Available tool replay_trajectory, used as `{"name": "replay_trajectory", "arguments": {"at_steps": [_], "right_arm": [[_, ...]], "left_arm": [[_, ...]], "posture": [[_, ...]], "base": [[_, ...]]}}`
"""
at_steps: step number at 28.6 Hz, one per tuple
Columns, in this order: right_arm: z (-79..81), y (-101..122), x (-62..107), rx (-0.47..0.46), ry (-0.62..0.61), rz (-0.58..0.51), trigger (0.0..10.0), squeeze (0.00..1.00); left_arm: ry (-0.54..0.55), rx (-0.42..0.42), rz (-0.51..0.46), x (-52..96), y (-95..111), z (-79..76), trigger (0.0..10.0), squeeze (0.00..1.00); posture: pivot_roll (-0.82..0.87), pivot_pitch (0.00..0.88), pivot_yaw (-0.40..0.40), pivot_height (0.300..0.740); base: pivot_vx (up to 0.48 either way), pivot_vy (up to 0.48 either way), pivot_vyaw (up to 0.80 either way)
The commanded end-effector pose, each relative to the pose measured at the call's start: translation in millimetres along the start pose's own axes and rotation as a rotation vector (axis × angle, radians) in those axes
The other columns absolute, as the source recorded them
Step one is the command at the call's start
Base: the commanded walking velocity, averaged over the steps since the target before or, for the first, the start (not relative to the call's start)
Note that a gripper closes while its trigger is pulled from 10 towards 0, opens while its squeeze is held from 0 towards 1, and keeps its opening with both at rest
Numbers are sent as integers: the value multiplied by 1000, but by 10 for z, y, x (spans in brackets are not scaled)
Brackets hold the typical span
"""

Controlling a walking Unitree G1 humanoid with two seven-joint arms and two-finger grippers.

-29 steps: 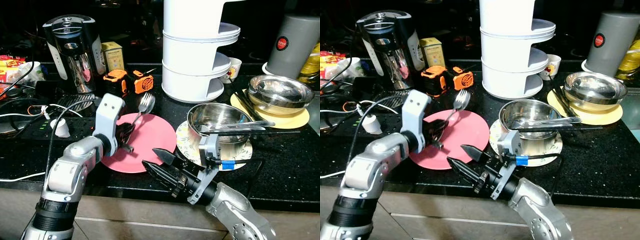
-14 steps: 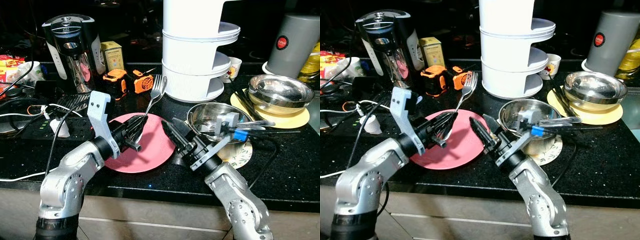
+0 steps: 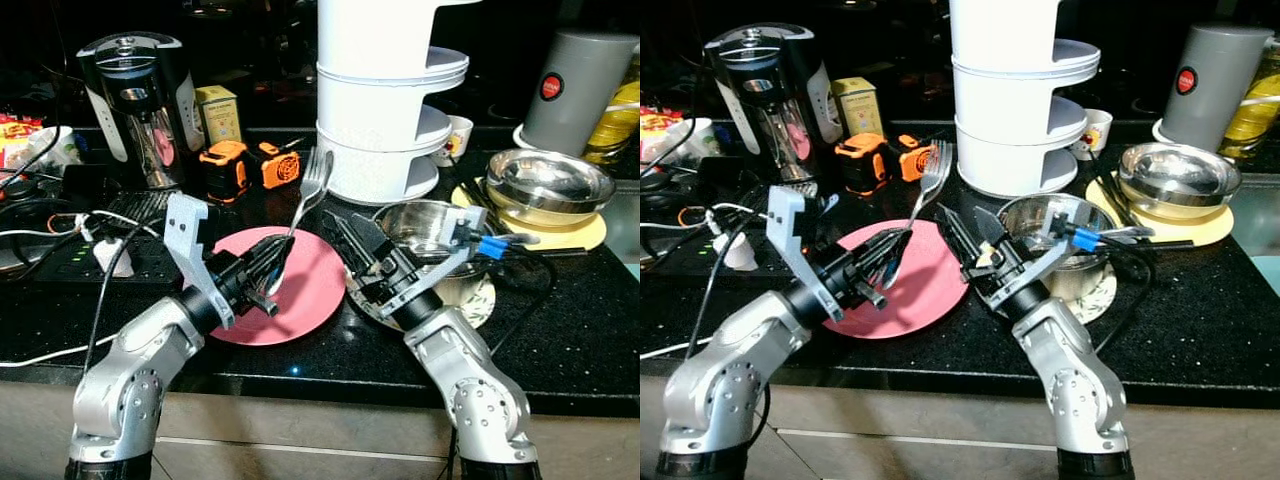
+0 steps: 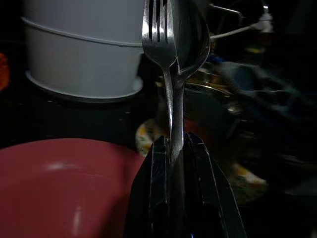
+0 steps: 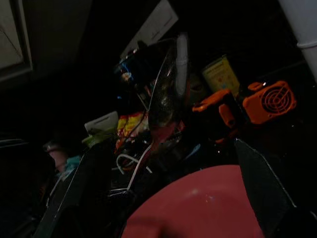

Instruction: Kitchen organization

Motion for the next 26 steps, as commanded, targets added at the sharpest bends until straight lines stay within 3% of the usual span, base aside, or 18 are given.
{"name": "replay_trajectory", "arguments": {"at_steps": [1, 12, 14, 26], "right_arm": [[14, -63, -44, 6, -1, 39, 10000, 0], [25, -59, -79, 4, -9, 45, 10000, 0], [9, -54, -85, -6, -21, 39, 39, 0], [25, -42, -96, -30, -19, 24, 0, 0]], "left_arm": [[-39, -25, -5, 11, 22, -64, 0, 0], [-13, -58, 19, 22, -33, -29, 0, 0], [-10, -58, 16, 25, -32, -27, 0, 0], [10, -69, -2, 23, -6, 13, 0, 0]], "posture": [[-3, 0, 11, 740], [-3, 0, 9, 740], [-5, 0, 9, 740], [-4, 0, 7, 740]], "base": [[0, 0, 0], [0, 0, 0], [0, 0, 0], [0, 0, 0]]}}
Point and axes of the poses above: a point about 5 cm out from each wrist's last joint towards the gripper, its own x axis pointing back from the gripper into the wrist, its own y axis along the axis of the wrist's last joint, z = x × y, the point moved 3 cm from there along -x, pointing out of the wrist towards the gripper, and after that the axes turned 5 degrees about x, right-handed, at the moved point
